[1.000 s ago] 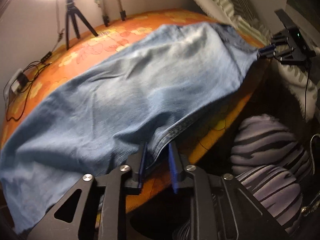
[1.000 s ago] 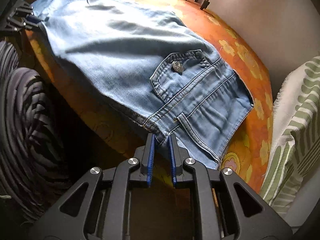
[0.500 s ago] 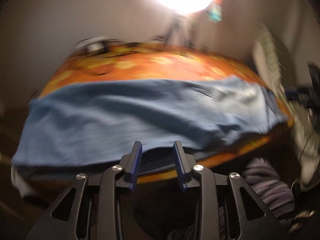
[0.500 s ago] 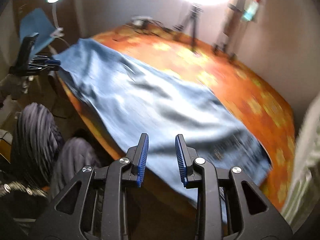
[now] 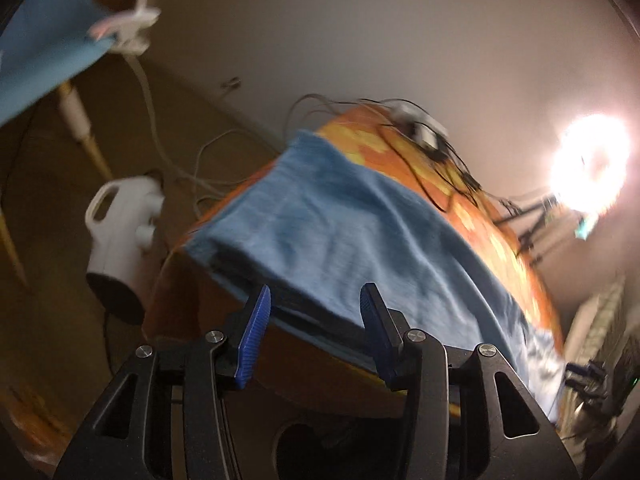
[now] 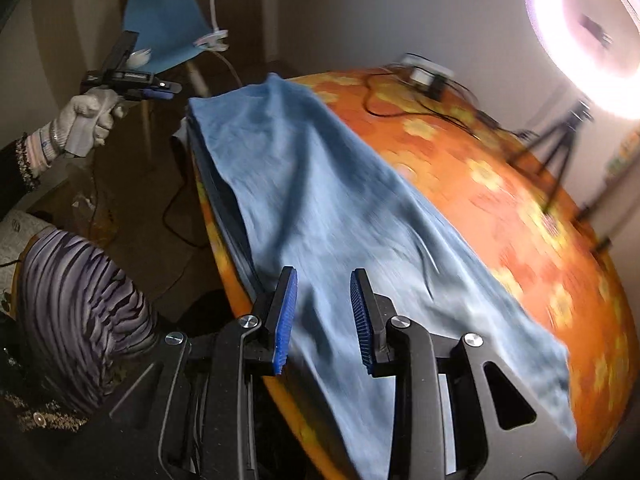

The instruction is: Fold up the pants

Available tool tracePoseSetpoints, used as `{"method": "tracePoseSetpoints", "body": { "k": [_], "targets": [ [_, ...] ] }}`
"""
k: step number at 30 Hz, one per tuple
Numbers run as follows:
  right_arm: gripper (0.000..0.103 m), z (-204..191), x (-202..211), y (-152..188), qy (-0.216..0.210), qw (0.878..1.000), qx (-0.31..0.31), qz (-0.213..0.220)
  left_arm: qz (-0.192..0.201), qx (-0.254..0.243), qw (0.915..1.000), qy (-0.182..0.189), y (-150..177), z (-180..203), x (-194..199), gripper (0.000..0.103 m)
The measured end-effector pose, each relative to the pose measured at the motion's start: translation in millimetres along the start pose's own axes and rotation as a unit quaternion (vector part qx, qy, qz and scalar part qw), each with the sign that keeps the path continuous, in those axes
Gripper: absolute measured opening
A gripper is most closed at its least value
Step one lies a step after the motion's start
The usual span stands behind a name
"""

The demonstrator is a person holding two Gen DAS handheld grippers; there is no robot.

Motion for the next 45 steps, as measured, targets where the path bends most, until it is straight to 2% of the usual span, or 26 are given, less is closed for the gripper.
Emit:
{"method": "tracePoseSetpoints", "body": {
  "k": [3,7,14,18,20,23,32,33,34,35,39,42,45],
  "targets": [
    [0.028,-5,-26,-26,-0.021,1.000,0.021,-0.004,-0.012,0.052,0.9985,0.014,-9,-19,-13,0.045],
    [0.028,-16,-59,-41,-0.052,0.998,0.043,-0.019,-0.017,0.086,0.9960,0.015,-14,-27,-31,0.046],
    [0.028,-38,-91,-25,-0.079,0.992,0.075,-0.063,-0.025,0.117,0.9928,-0.005,-20,-44,-49,0.046],
    [0.029,-46,-103,-15,-0.083,0.990,0.078,-0.078,-0.003,0.103,0.9946,-0.017,-21,-39,-46,0.040],
    [0.029,-50,-107,-14,-0.086,0.990,0.079,-0.080,0.002,0.094,0.9950,-0.033,-21,-36,-46,0.014],
    [0.029,-57,-113,-16,-0.083,0.989,0.089,-0.081,0.012,0.080,0.9959,-0.039,-22,-31,-46,0.007],
    [0.028,-58,-122,-26,-0.079,0.991,0.070,-0.079,0.047,0.050,0.9970,-0.035,-31,-16,-27,0.006],
    [0.025,-59,-121,-26,-0.078,0.992,0.069,-0.077,0.050,0.047,0.9969,-0.038,-31,-15,-26,0.005],
    [0.009,-60,-121,-26,-0.075,0.992,0.073,-0.076,0.054,0.046,0.9968,-0.036,-33,-14,-24,0.005],
    [0.005,-60,-121,-27,-0.066,0.992,0.075,-0.076,0.057,0.046,0.9967,-0.034,-33,-13,-22,0.005],
    [0.003,-61,-114,-33,-0.061,0.993,0.071,-0.067,0.082,0.039,0.9954,-0.031,-36,-12,-11,0.005],
    [0.003,-69,-103,-40,-0.108,0.991,0.063,-0.050,0.088,0.044,0.9941,-0.044,-35,-25,-12,0.005],
    [0.003,-83,-119,-35,-0.078,0.987,0.111,-0.084,0.069,0.044,0.9946,-0.063,-26,-38,-25,0.005]
  ]
}}
Point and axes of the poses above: each gripper's, at about its wrist camera, not at the fingertips, and x roughly against the way its jaws point, z to its right, y to its underside, the point moved 3 cm from there along -x, roughly the way its jaws point, and after that the axes turned 8 degrees about x, right-handed, at the moved point
